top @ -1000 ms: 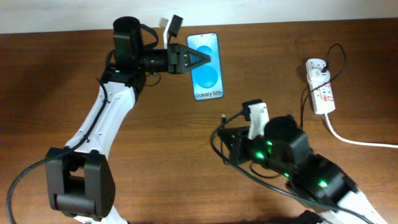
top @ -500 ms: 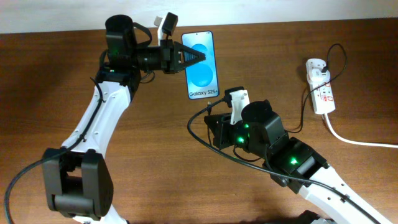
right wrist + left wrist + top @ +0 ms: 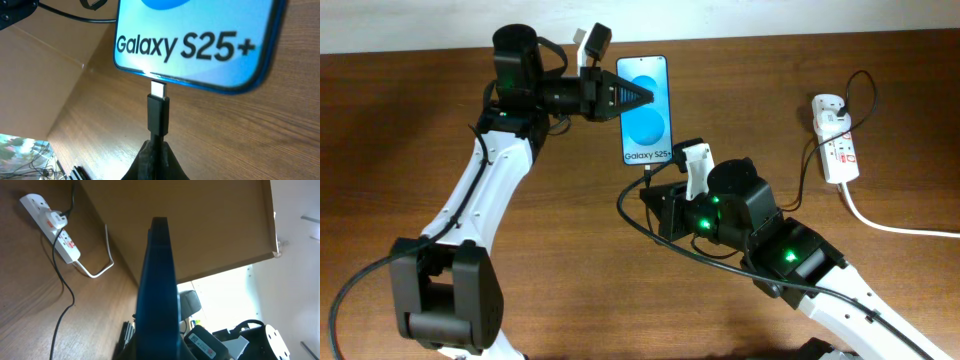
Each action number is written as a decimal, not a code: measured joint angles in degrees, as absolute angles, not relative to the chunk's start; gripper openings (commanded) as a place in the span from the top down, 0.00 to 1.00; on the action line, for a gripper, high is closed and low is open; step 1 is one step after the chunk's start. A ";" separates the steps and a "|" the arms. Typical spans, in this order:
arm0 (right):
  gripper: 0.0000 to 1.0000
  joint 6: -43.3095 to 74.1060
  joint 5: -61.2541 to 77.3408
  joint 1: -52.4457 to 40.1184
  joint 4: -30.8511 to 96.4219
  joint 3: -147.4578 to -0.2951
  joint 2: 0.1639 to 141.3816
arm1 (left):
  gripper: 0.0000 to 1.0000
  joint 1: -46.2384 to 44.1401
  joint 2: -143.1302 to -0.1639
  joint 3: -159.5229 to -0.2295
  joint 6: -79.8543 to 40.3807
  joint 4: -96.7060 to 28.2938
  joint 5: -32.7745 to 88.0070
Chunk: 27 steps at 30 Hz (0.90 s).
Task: Plug charger to phone and switch on socket
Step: 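Insert the USB-C plug into the phone's bottom port with the right gripper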
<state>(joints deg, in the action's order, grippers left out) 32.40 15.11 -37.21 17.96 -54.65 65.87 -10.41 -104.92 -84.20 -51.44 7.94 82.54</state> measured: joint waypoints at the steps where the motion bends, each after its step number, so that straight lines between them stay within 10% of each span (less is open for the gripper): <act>1: 0.96 32.36 15.20 -37.21 18.00 -54.65 65.87 | 1.00 -10.72 -104.92 -84.20 -51.44 7.97 82.52; 27: 0.96 31.05 14.83 -37.21 18.17 -54.65 65.87 | 1.00 -10.37 -104.92 -84.20 -51.44 7.99 83.88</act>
<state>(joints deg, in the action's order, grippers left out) 31.05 14.83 -37.21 18.17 -54.65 65.87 -10.37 -104.92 -84.20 -51.44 7.99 83.88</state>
